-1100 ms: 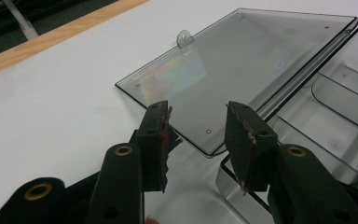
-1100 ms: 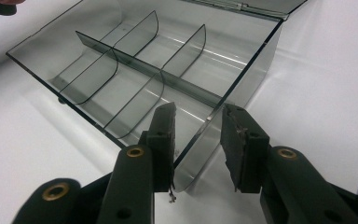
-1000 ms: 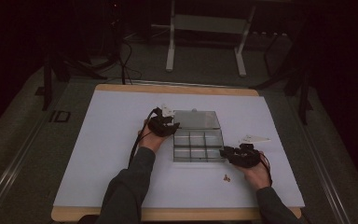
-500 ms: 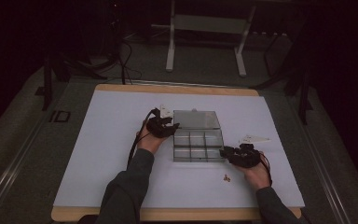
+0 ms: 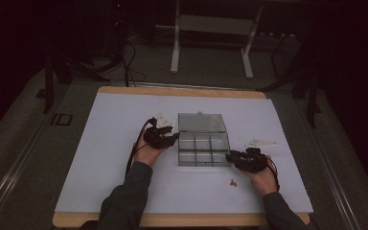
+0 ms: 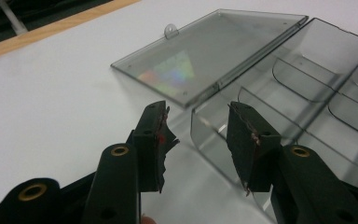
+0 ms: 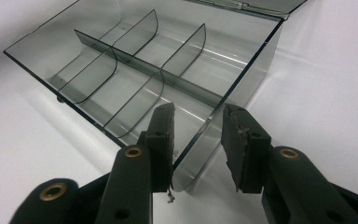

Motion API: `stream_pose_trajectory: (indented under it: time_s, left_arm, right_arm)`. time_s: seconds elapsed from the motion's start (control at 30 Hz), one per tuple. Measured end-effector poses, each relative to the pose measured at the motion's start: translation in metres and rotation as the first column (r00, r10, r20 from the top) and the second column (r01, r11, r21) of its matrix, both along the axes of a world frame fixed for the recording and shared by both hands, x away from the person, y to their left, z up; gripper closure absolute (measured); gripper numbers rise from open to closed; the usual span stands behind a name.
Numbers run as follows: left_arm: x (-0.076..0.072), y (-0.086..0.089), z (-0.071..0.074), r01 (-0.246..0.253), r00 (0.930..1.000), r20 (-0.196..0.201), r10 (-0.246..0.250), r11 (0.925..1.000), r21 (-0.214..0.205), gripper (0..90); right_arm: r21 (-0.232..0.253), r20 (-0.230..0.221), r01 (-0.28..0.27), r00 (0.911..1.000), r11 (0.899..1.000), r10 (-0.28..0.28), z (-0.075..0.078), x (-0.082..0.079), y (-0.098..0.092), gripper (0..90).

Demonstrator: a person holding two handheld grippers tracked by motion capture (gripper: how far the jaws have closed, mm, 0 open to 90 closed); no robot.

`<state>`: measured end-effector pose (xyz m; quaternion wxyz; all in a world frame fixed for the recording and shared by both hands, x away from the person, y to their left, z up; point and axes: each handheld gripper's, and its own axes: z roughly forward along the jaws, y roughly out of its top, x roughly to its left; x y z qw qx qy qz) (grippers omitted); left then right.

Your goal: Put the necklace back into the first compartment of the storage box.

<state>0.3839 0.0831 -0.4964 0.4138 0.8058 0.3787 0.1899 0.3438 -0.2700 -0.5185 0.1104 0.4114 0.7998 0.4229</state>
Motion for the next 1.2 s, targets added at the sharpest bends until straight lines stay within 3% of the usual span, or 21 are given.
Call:
stream_pose_trajectory:
  time_s: [0.27, 0.97, 1.2]
  left_arm:
    - [-0.017, 0.019, -0.007, -0.025, 0.9997, -0.006, 0.025, 0.9997, -0.003, 57.8]
    - [-0.054, 0.042, -0.027, -0.033, 0.9986, -0.042, 0.033, 0.9994, -0.002, 55.6]
    - [-0.062, 0.048, -0.028, -0.041, 0.9984, -0.039, 0.04, 0.9991, -0.014, 55.2]
  right_arm:
    - [0.0, -0.002, 0.002, 1.0, 1.0, -0.002, 0.0, 0.0, 0.0, 64.7]
    - [0.03, 0.007, -0.019, 0.9998, 0.999, 0.019, 0.011, -0.006, -0.003, 64.6]
    - [0.017, 0.01, -0.026, 0.9996, 1.0, 0.026, 0.014, -0.009, -0.005, 64.7]
